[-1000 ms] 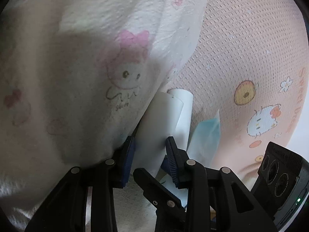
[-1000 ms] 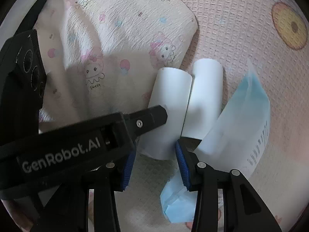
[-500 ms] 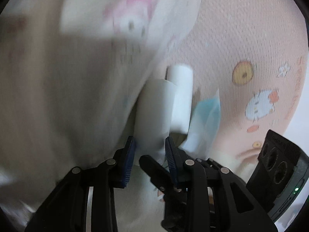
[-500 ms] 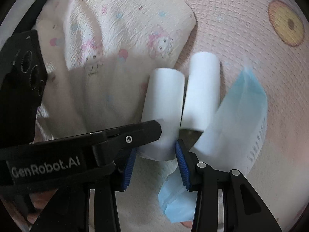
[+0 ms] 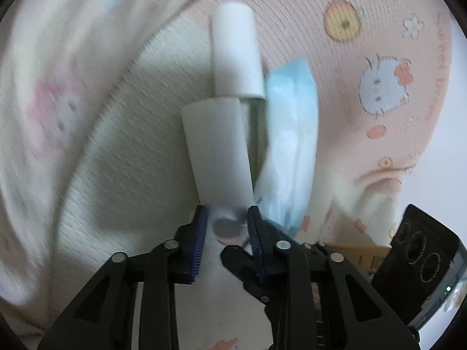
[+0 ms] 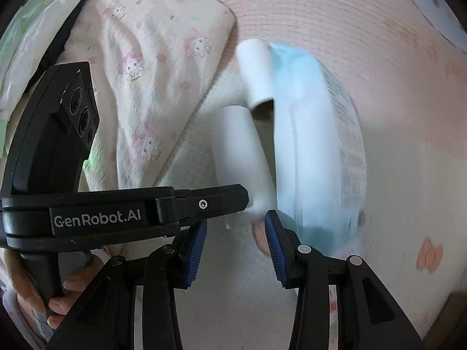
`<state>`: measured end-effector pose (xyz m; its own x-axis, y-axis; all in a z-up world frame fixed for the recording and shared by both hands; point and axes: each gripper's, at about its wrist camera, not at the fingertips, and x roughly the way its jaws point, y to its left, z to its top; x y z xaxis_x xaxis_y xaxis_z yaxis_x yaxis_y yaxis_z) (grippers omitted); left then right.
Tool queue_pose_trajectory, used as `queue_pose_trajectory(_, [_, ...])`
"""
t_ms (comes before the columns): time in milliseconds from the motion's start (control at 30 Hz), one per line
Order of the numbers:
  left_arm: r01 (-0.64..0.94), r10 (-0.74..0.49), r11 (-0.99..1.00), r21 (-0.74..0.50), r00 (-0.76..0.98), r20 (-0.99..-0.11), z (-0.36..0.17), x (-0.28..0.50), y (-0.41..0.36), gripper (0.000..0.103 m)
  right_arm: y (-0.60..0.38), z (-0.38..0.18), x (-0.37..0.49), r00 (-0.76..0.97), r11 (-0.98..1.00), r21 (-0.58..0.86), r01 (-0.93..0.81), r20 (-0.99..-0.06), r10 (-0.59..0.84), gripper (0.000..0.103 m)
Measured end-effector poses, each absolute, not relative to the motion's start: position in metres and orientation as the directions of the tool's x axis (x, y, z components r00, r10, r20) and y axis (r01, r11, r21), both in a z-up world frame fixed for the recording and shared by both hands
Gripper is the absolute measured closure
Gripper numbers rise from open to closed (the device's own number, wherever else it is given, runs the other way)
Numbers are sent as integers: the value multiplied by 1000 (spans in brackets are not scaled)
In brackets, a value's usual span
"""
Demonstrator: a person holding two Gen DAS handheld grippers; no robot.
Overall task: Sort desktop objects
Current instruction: 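Close the right tool on the white tube and lift it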
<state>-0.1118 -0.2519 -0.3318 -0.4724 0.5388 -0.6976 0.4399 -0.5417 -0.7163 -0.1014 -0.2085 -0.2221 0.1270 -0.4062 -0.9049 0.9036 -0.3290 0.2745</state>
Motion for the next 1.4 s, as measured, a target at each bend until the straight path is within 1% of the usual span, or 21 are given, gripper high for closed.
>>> queue_pose_trajectory(33, [428, 571, -518, -741, -471, -672, -334, -108, -249, 77, -203, -223, -102, 145, -343, 299, 890, -901, -410, 64])
queue_pose_trajectory(200, [422, 573, -533, -734, -458, -679, -333, -101, -229, 77, -176, -223, -98, 161, -404, 351, 844, -887, -434, 64])
queue_pose_trajectory(267, [407, 553, -551, -729, -476, -684, -327, -99, -225, 77, -155, -229, -122, 171, -418, 380, 825, -873, -456, 64])
queue_pose_trajectory(333, [395, 492, -596, -699, -508, -707, -313, -102, -224, 76, -146, -223, -134, 155, -430, 391, 814, -858, -489, 64])
queue_pose_trajectory(400, [406, 452, -596, -693, -544, -707, -309, -93, -233, 70, -151, -216, -134, 110, -430, 367, 825, -850, -515, 64])
queue_pose_trajectory(433, [416, 450, -575, -705, -558, -697, -309, -90, -238, 64, -150, -217, -138, 109, -425, 366, 828, -849, -517, 64])
queue_pose_trajectory(467, [427, 454, -551, -717, -567, -687, -311, -86, -245, 61, -149, -216, -139, 110, -418, 364, 833, -848, -519, 64])
queue_pose_trajectory(667, [520, 442, -377, -767, -627, -642, -329, -91, -274, 60, -167, -208, -140, 50, -362, 268, 893, -858, -511, 64])
queue_pose_trajectory(833, [560, 410, -296, -774, -657, -632, -339, -98, -289, 60, -193, -217, -137, 7, -334, 192, 923, -875, -483, 64])
queue_pose_trajectory(933, [552, 429, -261, -792, -669, -607, -341, -99, -291, 61, -200, -219, -138, 26, -318, 197, 927, -881, -472, 64])
queue_pose_trajectory(1000, [540, 440, -266, -799, -669, -599, -340, -102, -289, 61, -207, -221, -137, 42, -303, 207, 930, -881, -471, 64])
queue_pose_trajectory(1133, [549, 435, -319, -773, -640, -634, -342, -114, -283, 62, -216, -226, -134, 42, -268, 184, 946, -887, -460, 64])
queue_pose_trajectory(1300, [540, 433, -340, -770, -637, -638, -342, -116, -284, 62, -226, -233, -131, 18, -230, 136, 964, -892, -453, 64])
queue_pose_trajectory(1400, [539, 437, -334, -773, -638, -634, -342, -111, -286, 62, -229, -239, -134, 26, -219, 130, 967, -907, -420, 64])
